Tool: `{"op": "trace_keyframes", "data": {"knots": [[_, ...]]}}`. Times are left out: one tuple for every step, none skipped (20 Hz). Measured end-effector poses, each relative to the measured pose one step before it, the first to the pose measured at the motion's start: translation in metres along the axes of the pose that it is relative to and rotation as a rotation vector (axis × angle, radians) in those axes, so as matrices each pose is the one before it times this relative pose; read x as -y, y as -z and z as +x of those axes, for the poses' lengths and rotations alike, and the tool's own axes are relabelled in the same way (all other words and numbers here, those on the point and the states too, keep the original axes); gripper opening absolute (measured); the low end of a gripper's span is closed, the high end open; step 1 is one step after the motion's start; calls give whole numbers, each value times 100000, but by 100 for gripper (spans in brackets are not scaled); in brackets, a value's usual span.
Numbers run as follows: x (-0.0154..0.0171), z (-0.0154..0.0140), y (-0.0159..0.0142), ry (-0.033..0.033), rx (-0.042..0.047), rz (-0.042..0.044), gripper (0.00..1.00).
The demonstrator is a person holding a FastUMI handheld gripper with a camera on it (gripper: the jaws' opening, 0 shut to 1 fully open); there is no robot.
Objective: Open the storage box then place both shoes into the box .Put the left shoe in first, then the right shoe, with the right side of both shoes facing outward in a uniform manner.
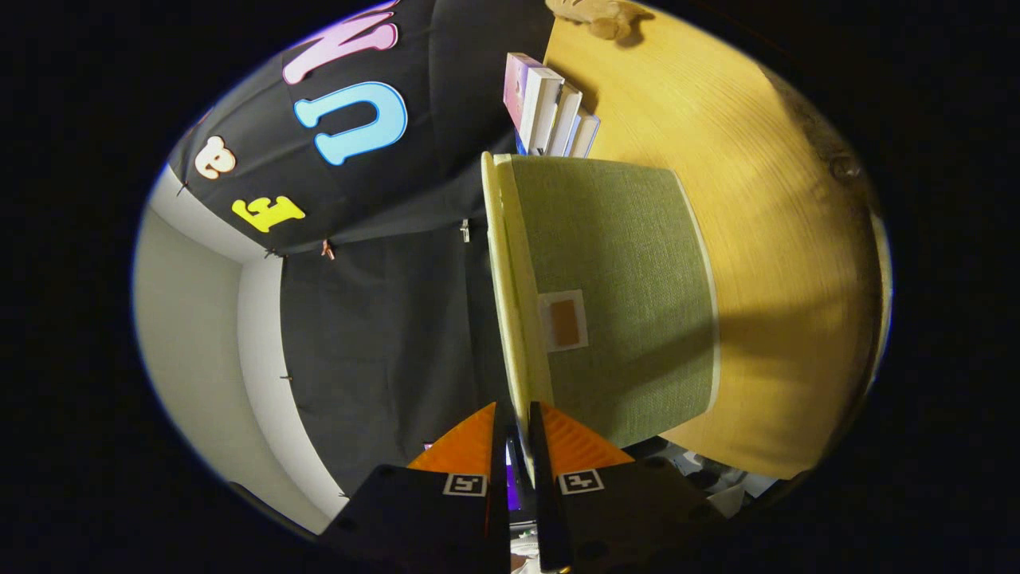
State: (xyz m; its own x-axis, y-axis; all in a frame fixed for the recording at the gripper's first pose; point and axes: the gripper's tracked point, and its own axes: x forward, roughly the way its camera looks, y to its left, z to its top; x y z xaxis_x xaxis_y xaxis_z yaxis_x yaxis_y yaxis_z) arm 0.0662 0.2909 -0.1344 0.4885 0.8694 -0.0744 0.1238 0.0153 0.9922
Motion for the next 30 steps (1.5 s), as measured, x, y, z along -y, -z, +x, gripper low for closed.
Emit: {"op": "trace_keyframes", "data": {"knots": [[-317,529,-25,261,307,-1165,13],[-505,95,75,-634,-1210,-1426,9],[-591,362,495,-242,-932,-1066,5],[-730,86,27,-259,-586,-1210,5],[-674,158,243,255,-767,-1425,5],[-597,232,0,847,-865,-1929,5],[-590,351,-193,1987,-618,-3276,5],[-596,262,-260,1015,-58,-2253,5],[-800,189,-125,470,34,-1598,5],[-1058,460,5,53,-745,-1335,5],[-977,400,89,381,-721,-1702,5],[-843,563,-41,1694,-579,-2112,5],[-899,635,-139,1123,-92,-2208,5],[-1154,730,-186,175,-332,-1835,5],[-1287,616,-27,110,-293,-946,5],[-1282,828,-228,-116,-79,-687,5],[-1176,867,-186,-2,-116,-686,6],[-1165,1029,-120,162,-137,-1010,6],[-864,1239,-93,469,55,-1152,6],[-778,1315,10,261,-8,-1041,6],[-731,1395,136,124,34,-772,6],[-647,1502,138,180,76,-879,6],[-449,1468,249,266,-126,-1080,6],[-353,1427,132,607,-230,-1307,6],[-241,1502,398,810,-390,-1518,7],[-152,1277,206,594,-389,-973,7],[-292,1272,300,335,38,-745,8],[-144,1318,40,483,588,-482,8],[154,1078,-42,1123,908,-484,7],[88,1026,-33,828,551,-180,9]]}}
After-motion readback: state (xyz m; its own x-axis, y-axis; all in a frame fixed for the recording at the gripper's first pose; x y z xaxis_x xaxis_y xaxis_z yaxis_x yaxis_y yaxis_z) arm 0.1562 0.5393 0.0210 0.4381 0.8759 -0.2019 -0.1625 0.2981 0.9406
